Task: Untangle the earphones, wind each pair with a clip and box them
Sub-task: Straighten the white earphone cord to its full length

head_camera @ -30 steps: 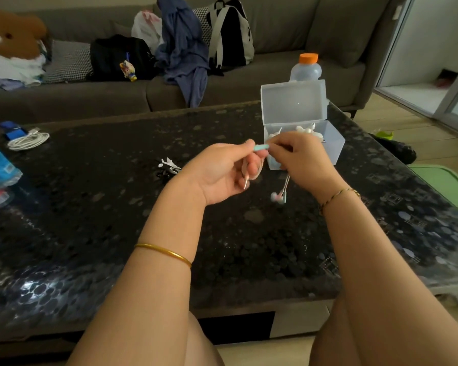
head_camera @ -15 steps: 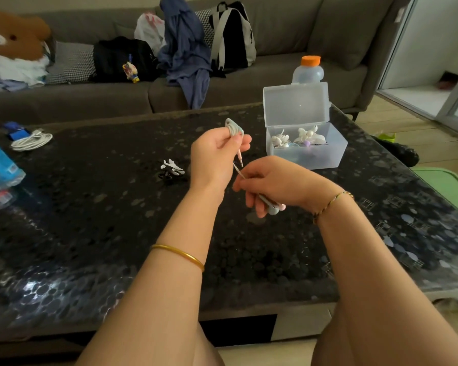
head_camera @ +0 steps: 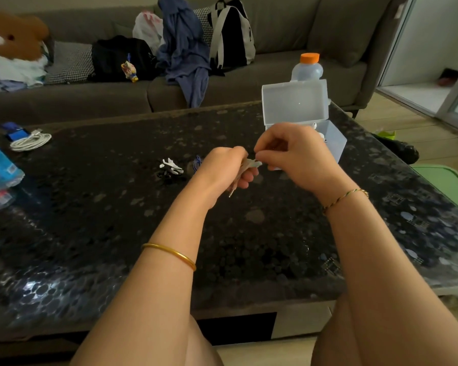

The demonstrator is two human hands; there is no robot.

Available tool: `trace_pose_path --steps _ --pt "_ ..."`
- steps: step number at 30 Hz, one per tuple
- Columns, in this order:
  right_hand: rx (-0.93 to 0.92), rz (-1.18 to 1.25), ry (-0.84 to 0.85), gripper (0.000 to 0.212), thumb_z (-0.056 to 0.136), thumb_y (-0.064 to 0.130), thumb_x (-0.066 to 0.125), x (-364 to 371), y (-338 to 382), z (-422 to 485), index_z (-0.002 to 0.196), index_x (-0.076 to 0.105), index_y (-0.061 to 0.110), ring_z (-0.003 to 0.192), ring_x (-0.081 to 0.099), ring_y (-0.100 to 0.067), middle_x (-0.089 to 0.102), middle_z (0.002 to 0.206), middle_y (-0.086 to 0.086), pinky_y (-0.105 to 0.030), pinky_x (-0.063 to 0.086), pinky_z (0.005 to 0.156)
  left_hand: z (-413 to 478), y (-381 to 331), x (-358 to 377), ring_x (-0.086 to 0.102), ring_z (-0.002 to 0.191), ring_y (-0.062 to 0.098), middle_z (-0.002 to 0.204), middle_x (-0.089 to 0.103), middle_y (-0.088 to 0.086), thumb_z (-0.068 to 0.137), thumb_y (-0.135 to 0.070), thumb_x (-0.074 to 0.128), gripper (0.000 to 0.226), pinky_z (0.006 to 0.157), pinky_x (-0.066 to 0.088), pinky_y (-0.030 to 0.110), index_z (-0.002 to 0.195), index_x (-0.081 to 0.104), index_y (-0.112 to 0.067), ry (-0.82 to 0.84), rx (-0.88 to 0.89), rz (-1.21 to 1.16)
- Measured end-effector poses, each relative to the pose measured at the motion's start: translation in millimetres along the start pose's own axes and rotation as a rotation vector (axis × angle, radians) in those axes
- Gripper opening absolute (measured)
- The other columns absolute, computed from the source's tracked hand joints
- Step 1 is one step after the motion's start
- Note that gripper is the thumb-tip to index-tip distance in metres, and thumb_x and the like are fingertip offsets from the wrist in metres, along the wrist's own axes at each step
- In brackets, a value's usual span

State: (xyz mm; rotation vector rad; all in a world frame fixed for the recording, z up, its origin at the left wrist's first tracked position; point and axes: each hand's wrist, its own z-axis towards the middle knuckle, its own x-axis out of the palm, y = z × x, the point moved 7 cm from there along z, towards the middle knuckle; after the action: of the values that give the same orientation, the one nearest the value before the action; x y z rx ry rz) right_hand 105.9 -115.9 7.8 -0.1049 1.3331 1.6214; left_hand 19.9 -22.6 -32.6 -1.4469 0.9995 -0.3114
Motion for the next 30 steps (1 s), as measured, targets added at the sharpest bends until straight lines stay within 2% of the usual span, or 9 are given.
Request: trace_pose_path --steps 4,8,12,16,19,22,30 --pt "0.029 0.215 -0.014 0.004 0.085 0.007 0.066 7 -9 3 0.089 0.068 0.008 0.069 0.06 0.001 0.066 0.08 0.003 -0.013 0.051 0.067 -5 5 6 0.045 0.051 0.007 0.057 0.05 -0.003 0.09 -0.021 0.047 0.025 0.053 0.03 0.023 0.075 0.064 -0.011 0.201 -0.06 -0.221" --pt "0.175 0.44 0.073 0.007 0.091 0.013 0.059 24 -21 4 0.089 0.064 0.01 0.08 0.065 -0.015 0.067 0.089 -0.009 -0.03 0.058 0.073 -11 6 6 0.04 0.05 0.006 0.057 0.044 -0.003 0.086 -0.011 0.047 0.013 0.056 0.025 0.022 0.076 0.055 -0.012 0.251 -0.107 -0.351" --pt "0.229 0.599 0.133 0.011 0.094 0.015 0.053 36 -19 3 0.091 0.061 0.008 0.083 0.069 -0.018 0.066 0.094 -0.012 -0.033 0.06 0.069 -10 10 0 0.037 0.047 0.005 0.055 0.042 -0.005 0.085 -0.015 0.043 0.017 0.055 0.025 0.02 0.071 0.053 -0.012 0.204 -0.169 -0.46" --pt "0.178 0.536 0.141 0.013 0.093 0.013 0.056 45 -13 2 0.103 0.061 0.005 0.088 0.07 -0.021 0.068 0.098 -0.012 -0.036 0.06 0.073 -8 17 -10 0.039 0.045 0.005 0.054 0.043 -0.005 0.083 -0.018 0.044 0.014 0.051 0.029 0.019 0.071 0.05 -0.015 0.129 -0.203 -0.512" --pt "0.232 0.612 0.136 0.015 0.091 0.009 0.058 51 -14 4 0.105 0.061 0.004 0.091 0.07 -0.022 0.068 0.101 -0.014 -0.039 0.059 0.077 -7 20 -18 0.044 0.044 0.005 0.054 0.05 -0.003 0.082 -0.019 0.048 0.01 0.049 0.034 0.019 0.081 0.056 -0.012 0.026 -0.216 -0.492" --pt "0.291 0.718 0.202 0.022 0.089 0.008 0.061 61 -12 5 0.11 0.058 0.003 0.095 0.069 -0.024 0.065 0.107 -0.017 -0.038 0.059 0.079 -8 22 -26 0.047 0.046 0.005 0.055 0.054 -0.002 0.082 -0.019 0.052 0.018 0.049 0.038 0.018 0.091 0.062 -0.009 -0.082 -0.229 -0.484" --pt "0.407 0.905 0.108 0.011 0.092 0.006 0.055 83 -14 6 0.1 0.061 0.001 0.082 0.067 -0.018 0.065 0.094 -0.012 -0.033 0.059 0.07 -11 23 -35 0.051 0.048 0.006 0.057 0.057 0.0 0.085 -0.019 0.053 0.016 0.052 0.039 0.02 0.092 0.065 -0.011 -0.184 -0.248 -0.427"
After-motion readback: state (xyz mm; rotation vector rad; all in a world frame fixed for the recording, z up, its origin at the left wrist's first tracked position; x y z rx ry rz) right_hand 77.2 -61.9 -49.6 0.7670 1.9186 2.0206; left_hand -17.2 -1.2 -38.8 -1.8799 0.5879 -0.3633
